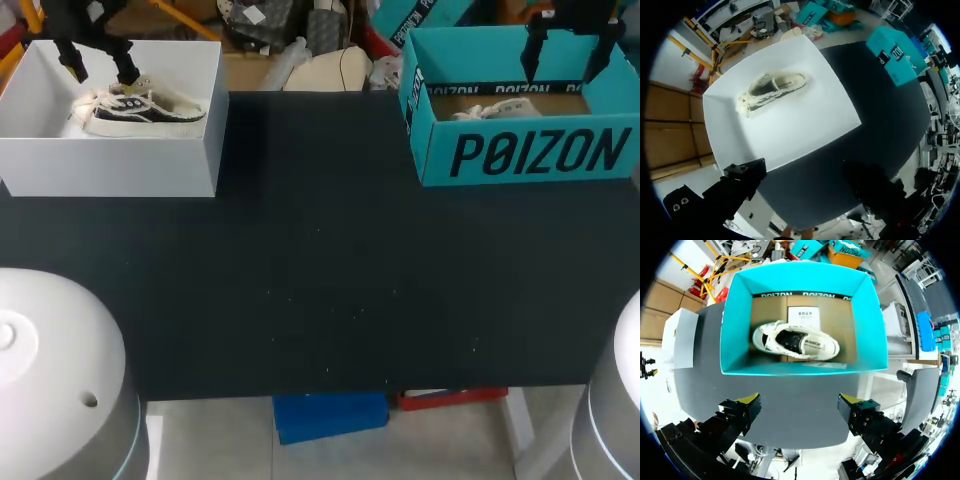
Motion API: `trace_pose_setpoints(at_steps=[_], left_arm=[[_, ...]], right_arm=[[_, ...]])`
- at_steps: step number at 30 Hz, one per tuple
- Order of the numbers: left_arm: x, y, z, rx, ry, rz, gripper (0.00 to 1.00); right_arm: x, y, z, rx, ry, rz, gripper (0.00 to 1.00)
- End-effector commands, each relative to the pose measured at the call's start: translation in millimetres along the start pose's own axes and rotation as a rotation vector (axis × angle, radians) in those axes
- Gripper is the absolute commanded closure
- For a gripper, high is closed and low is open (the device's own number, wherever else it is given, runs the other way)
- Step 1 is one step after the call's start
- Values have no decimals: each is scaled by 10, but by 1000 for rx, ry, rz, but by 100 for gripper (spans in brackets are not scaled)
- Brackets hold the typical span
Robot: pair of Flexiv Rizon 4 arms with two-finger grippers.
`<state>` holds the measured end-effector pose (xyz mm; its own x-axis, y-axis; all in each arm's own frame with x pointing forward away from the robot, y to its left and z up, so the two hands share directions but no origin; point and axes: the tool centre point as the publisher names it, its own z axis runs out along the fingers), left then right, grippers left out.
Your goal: Take the shoe out of the shoebox, open the shoe tongue, remove and reinsert the insole, then place the shoe into the shoebox
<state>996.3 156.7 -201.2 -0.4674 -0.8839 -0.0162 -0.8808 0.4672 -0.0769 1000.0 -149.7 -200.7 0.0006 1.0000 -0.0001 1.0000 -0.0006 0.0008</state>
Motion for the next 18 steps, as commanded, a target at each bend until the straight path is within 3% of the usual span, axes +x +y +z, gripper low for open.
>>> trace_pose_setpoints(at_steps=[1,12,14,18], left_arm=[[36,107,26,328,-324,968,0],[36,107,26,328,-324,968,0],[-61,34,47,314,-370,1057,0],[-295,-102,53,299,-338,1146,0]], right_arm=[[-1,0,-1,0,0,0,0],[-1,0,-1,0,0,0,0],[-1,0,-1,0,0,0,0],[-1,0,-1,0,0,0,0]])
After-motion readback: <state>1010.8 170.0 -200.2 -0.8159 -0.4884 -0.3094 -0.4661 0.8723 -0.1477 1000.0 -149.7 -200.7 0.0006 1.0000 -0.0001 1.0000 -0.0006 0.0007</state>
